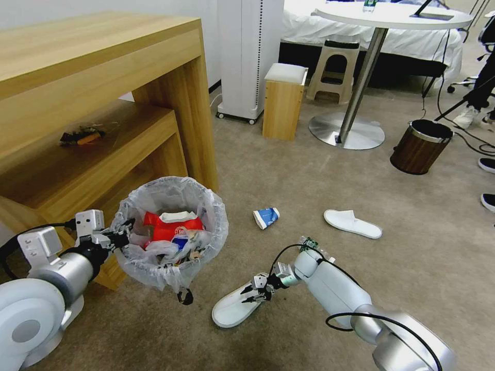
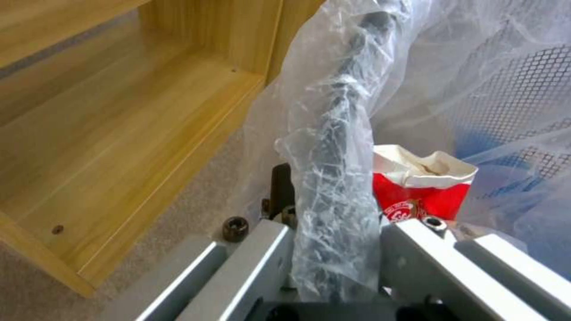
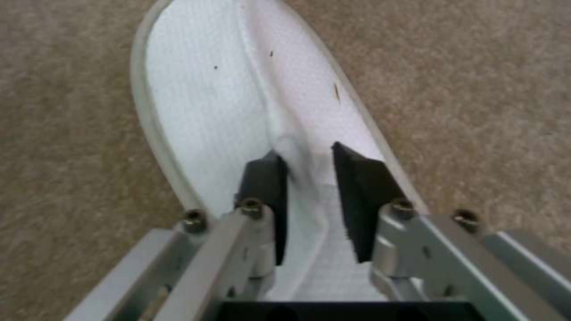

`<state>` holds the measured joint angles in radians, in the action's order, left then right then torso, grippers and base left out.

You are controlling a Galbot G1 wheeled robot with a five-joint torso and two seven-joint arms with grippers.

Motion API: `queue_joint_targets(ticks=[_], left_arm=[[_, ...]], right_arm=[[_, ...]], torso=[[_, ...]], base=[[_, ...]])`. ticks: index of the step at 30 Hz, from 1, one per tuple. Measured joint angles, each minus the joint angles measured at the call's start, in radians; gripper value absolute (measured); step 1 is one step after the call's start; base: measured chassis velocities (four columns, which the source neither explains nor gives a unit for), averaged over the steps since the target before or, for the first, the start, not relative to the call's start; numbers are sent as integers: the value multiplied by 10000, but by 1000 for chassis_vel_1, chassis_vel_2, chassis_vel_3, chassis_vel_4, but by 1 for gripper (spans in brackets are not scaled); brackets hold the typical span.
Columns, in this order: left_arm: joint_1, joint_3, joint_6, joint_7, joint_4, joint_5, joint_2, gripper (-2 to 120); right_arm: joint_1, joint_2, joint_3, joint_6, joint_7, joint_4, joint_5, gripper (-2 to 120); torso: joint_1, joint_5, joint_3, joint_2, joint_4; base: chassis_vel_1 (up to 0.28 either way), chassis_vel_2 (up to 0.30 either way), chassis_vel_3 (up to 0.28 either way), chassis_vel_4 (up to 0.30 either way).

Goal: Pick up the trash bin and place the garbage on the floor into it.

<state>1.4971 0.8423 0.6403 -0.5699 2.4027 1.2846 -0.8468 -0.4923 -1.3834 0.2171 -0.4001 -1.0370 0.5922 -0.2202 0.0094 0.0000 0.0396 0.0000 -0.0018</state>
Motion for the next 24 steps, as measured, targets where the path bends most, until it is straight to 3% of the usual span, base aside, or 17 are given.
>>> queue_joint_targets(ticks=[2, 6, 24], left_arm=[[16, 25, 0, 6, 1, 0, 28, 0], [31, 57, 0, 17, 1, 0, 56, 0], [-48, 12, -9, 40, -66, -12, 154, 0]], right_arm=[[0, -6, 18, 0, 382, -59, 43, 7], [8, -14, 78, 0, 735, -96, 71, 0], [-5, 216, 283, -25, 1033, 325, 874, 0]], torso=[[0, 0, 0, 0, 0], [0, 0, 0, 0, 0], [0, 0, 1, 0, 1]], base=[[0, 0, 0, 0], [0, 0, 0, 0], [0, 0, 0, 0]])
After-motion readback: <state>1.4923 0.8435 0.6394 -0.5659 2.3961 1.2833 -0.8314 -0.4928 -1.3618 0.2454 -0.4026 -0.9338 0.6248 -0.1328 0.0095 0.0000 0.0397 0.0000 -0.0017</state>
